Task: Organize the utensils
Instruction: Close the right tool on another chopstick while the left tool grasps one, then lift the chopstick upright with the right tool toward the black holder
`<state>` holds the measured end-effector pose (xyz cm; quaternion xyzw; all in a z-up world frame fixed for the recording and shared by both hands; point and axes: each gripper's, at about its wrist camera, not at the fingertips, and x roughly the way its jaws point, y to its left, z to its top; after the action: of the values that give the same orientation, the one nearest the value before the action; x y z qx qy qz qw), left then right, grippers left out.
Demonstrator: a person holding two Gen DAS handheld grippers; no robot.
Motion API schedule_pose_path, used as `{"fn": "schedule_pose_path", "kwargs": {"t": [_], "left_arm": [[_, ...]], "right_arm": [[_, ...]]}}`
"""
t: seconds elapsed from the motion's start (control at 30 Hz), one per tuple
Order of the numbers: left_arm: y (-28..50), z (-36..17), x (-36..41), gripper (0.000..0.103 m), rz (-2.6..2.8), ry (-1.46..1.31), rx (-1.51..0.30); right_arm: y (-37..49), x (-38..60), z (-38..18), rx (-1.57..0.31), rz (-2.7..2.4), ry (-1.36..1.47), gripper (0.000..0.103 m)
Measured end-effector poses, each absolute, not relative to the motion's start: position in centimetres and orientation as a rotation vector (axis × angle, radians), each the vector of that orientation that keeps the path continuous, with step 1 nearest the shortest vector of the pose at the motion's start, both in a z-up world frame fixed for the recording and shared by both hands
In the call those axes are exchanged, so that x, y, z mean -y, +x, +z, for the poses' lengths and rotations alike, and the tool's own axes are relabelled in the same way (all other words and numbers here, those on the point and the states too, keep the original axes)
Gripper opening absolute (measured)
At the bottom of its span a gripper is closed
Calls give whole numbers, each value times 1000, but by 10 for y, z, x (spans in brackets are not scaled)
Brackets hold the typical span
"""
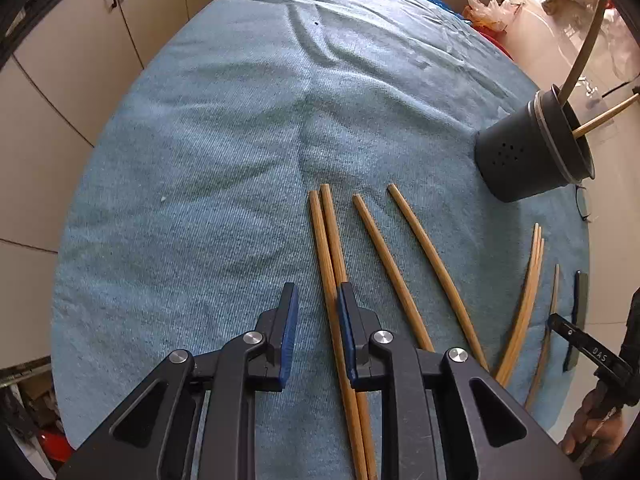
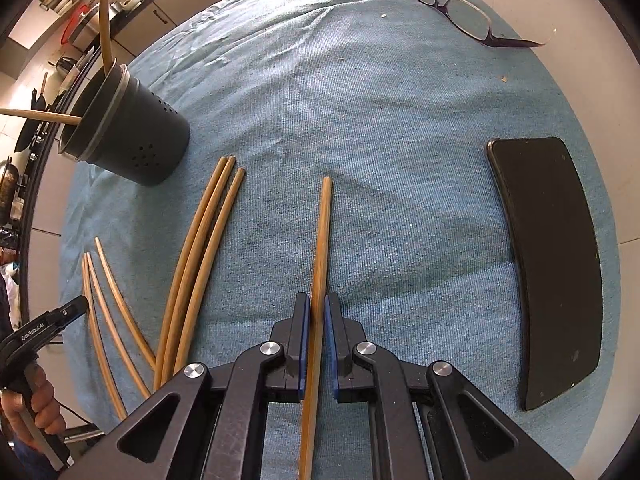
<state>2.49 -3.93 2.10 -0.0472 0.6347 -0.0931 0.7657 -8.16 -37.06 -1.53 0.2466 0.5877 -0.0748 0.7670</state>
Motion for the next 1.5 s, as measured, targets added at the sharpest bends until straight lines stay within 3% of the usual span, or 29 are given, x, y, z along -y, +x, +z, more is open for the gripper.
{"fn": "schedule_pose_path", "kwargs": {"t": [0.5,0.57,0.73,0.97,1.2,1.5], "left_arm": [[29,18,58,18,-132,22,-1384],[32,17,59,8,-112,21,-1378],[24,21,45,6,-139,-71,-1355],[1,57,33,6,-181,-150,-1244],[-29,112,46,6,-225,-137,-1073],[-57,152,69,6,-297,-111,-992]], "right_arm": [[-62,358,-13,-1333,-188,448,7],[-59,356,-12,-1341,-189,431,7],[-55,348,-10,-1324,-167,435,7],[-69,359,11,-1201,-112,544,7],[-93,348,57,-1022,-55,483,7],[-120,319,93,-863,5,369,7]]}}
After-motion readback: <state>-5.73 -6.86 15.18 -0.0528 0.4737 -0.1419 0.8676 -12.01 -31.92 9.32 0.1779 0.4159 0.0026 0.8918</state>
